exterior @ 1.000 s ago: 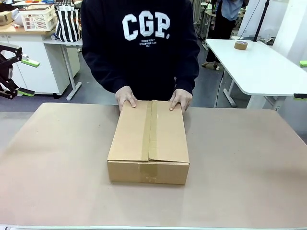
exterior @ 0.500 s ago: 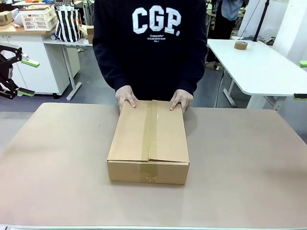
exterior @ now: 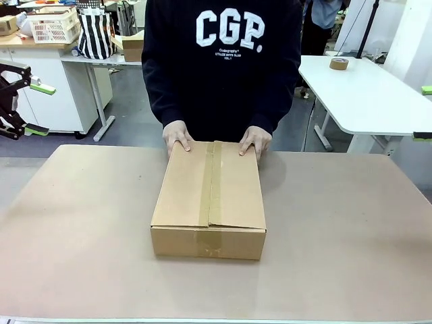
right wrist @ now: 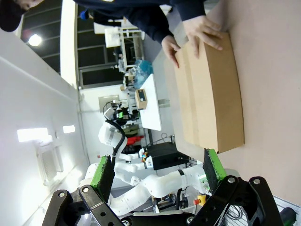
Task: Pack the gift set into the box.
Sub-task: Press and hold the closed box until the human finishes sealing it.
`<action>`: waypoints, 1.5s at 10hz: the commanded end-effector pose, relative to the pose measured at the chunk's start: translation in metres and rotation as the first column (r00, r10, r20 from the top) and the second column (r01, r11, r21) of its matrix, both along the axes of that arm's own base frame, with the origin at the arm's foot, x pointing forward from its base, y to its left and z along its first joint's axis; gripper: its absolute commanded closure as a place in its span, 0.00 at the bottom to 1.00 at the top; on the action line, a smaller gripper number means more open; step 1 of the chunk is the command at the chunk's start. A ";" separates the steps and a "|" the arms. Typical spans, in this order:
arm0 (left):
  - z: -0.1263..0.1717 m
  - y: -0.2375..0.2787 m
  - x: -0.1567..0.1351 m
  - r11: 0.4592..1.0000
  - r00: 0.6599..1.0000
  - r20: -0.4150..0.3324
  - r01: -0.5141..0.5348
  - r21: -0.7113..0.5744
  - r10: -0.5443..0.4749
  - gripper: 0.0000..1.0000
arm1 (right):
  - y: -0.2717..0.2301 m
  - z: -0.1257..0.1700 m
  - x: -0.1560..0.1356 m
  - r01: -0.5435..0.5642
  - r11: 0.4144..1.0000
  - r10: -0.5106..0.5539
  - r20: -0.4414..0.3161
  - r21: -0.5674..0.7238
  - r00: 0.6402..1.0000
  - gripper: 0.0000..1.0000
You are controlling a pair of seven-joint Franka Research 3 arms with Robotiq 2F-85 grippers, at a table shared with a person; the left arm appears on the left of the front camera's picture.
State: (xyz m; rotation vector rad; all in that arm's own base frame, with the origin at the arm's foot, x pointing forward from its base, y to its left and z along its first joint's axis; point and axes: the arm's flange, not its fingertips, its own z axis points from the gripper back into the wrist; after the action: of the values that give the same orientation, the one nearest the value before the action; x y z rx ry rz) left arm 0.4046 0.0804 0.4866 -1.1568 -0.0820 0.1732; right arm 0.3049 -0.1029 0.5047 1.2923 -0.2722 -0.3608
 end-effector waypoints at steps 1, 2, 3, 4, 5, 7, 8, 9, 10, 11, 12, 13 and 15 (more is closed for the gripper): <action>0.002 -0.019 0.012 0.994 0.990 0.105 0.085 0.073 -0.092 0.00 | 0.018 0.005 0.012 -0.132 0.989 0.139 0.120 -0.062 0.983 0.00; 0.007 -0.041 0.022 0.978 0.958 0.223 0.150 0.145 -0.180 0.00 | 0.035 0.009 0.021 -0.252 0.963 0.266 0.203 -0.091 0.943 0.00; 0.012 -0.066 0.029 0.956 0.908 0.318 0.218 0.195 -0.272 0.00 | 0.055 0.013 0.030 -0.372 0.918 0.397 0.312 -0.138 0.863 0.00; 0.017 -0.089 0.036 0.941 0.851 0.407 0.267 0.210 -0.332 0.00 | 0.079 0.015 0.039 -0.415 0.886 0.465 0.405 -0.210 0.787 0.00; 0.019 -0.117 0.045 0.926 0.777 0.506 0.281 0.254 -0.374 0.00 | 0.111 0.015 0.047 -0.469 0.829 0.559 0.483 -0.304 0.674 0.00; 0.022 -0.164 0.051 0.901 0.595 0.680 0.222 0.372 -0.428 0.00 | 0.154 0.017 0.056 -0.406 0.738 0.675 0.612 -0.539 0.412 0.00; 0.024 -0.185 0.050 0.884 0.485 0.743 0.177 0.432 -0.461 0.00 | 0.172 0.018 0.059 -0.289 0.710 0.704 0.648 -0.642 0.290 0.00; 0.025 -0.199 0.045 0.886 0.374 0.803 0.191 0.423 -0.464 0.00 | 0.188 0.019 0.059 -0.211 0.705 0.709 0.677 -0.677 0.198 0.00; 0.029 -0.210 0.041 0.893 0.260 0.856 0.178 0.413 -0.447 0.00 | 0.202 0.020 0.059 -0.098 0.684 0.728 0.668 -0.723 0.157 0.00; 0.034 -0.213 0.043 0.884 0.239 0.854 0.208 0.419 -0.462 0.00 | 0.209 0.021 0.062 -0.020 0.656 0.741 0.639 -0.755 0.205 0.00; 0.043 -0.208 0.050 0.872 0.387 0.782 0.174 0.458 -0.489 0.00 | 0.190 0.032 0.059 -0.265 0.660 0.751 0.614 -0.703 0.241 0.00; 0.043 -0.208 0.050 0.872 0.387 0.782 0.174 0.458 -0.489 0.00 | 0.190 0.032 0.059 -0.265 0.660 0.751 0.614 -0.703 0.241 0.00; 0.043 -0.214 0.050 0.876 0.324 0.814 0.168 0.452 -0.482 0.00 | 0.195 0.033 0.061 -0.177 0.652 0.757 0.620 -0.737 0.207 0.00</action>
State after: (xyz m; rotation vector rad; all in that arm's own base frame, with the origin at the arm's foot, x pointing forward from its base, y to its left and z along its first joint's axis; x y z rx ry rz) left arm 0.4569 -0.1274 0.5267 -0.8057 -0.8274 -0.8642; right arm 0.3653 0.0897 0.5333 0.8339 -0.7815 1.0654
